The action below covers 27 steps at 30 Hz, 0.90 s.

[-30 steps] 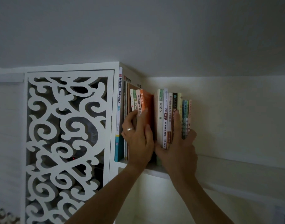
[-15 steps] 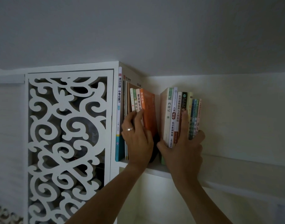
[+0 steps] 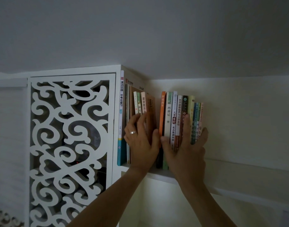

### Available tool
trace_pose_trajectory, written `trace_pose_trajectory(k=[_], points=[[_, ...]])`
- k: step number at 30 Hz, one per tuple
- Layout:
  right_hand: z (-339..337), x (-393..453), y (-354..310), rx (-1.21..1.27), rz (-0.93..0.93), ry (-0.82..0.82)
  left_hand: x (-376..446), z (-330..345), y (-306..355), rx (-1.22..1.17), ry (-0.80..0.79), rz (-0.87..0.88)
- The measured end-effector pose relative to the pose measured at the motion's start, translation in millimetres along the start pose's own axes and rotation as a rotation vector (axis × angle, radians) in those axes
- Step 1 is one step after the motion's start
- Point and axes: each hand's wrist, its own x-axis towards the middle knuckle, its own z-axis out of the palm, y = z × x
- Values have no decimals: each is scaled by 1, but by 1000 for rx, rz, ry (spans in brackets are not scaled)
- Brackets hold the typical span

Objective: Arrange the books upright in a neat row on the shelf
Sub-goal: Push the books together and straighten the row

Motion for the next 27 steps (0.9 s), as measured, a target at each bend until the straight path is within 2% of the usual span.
trace_pose_trajectory(k=[4,10,16,19,23,27], points=[[2,-1,0,-10,-6,-53,-1,-4,-1,-44,-31,68],[6,-1,-2,15,-1,-58,0,-5,-2,-41,-33,90],[6,-1,-2,6,-6,-58,-3,-8,5,-82,-105,116],[5,-1,-2,4,-2,-57,-12,-10,6,4,-121,137],[4,-1,-3,16,11,-63,-16,-9,8,143,-118,53],[5,-2,-3,24,2,-53,-20,-10,11,81,-65,-28]])
